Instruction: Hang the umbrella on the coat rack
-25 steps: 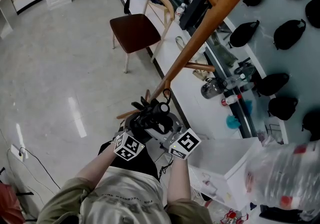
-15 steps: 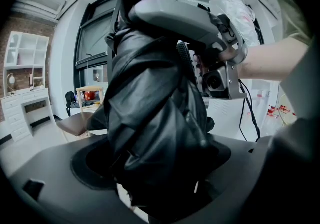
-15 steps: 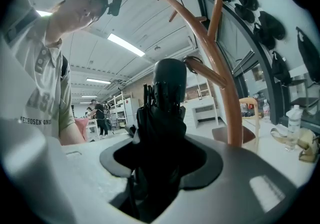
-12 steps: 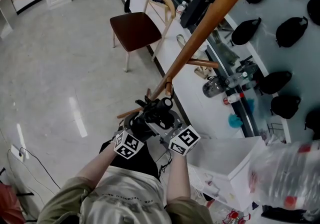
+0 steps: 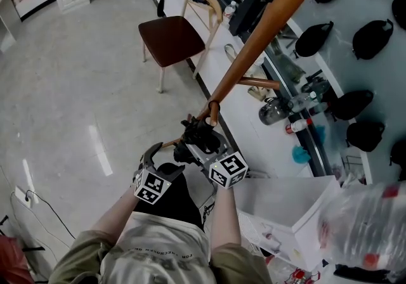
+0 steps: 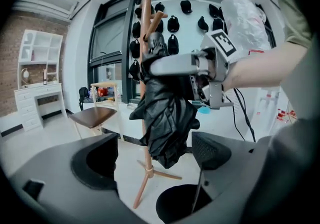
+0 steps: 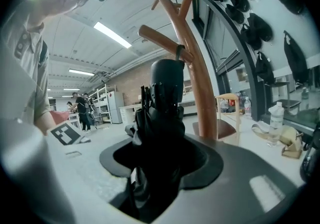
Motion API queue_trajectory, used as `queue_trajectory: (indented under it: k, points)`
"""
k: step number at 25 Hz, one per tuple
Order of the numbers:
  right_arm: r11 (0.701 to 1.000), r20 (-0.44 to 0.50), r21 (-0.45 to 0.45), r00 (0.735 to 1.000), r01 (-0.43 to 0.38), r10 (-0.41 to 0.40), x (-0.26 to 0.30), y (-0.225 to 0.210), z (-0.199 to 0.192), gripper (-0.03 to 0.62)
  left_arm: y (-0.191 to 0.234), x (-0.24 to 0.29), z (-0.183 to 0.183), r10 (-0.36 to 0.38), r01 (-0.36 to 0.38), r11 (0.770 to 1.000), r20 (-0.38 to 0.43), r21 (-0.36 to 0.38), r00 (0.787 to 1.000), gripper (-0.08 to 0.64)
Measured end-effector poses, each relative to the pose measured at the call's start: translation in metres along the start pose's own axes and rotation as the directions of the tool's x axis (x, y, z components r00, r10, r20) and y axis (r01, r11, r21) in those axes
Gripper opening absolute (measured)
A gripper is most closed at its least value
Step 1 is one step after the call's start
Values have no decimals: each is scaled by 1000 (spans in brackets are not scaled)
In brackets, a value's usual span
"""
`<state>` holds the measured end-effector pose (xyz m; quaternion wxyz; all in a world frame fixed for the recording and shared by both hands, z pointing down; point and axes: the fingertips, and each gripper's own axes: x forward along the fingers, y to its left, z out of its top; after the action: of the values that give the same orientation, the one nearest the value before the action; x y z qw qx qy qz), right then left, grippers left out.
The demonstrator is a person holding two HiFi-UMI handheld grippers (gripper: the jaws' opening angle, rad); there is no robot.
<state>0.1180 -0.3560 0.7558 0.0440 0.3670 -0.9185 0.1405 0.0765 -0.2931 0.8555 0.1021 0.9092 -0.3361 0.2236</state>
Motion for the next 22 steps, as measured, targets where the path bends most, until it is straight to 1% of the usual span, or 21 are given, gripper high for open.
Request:
queue_trajectory:
  k: [4,8,12,17,22]
  points:
    - [997,-12,-15,997,72,-72,9,-15,-18,219,15,-7,18,29,-29,1000,66,-6,997,445]
    - [987,21,-50,988,154,-153,16,-29,-27,221,35,-13,40,64,-65,998,130,6,989,445]
    - [978,37,-67,980,198,-196,21,-40,-30,222,47,-18,63,92,-95,996,190,4,978,445]
    - [965,46,-75,968,249,-246,23,-46,-36,229,51,-25,80,107,-109,994,220,-1,970,445]
    - [954,41,-90,958,286,-283,26,-45,-39,236,54,-30,87,115,-118,993,224,1,968,445]
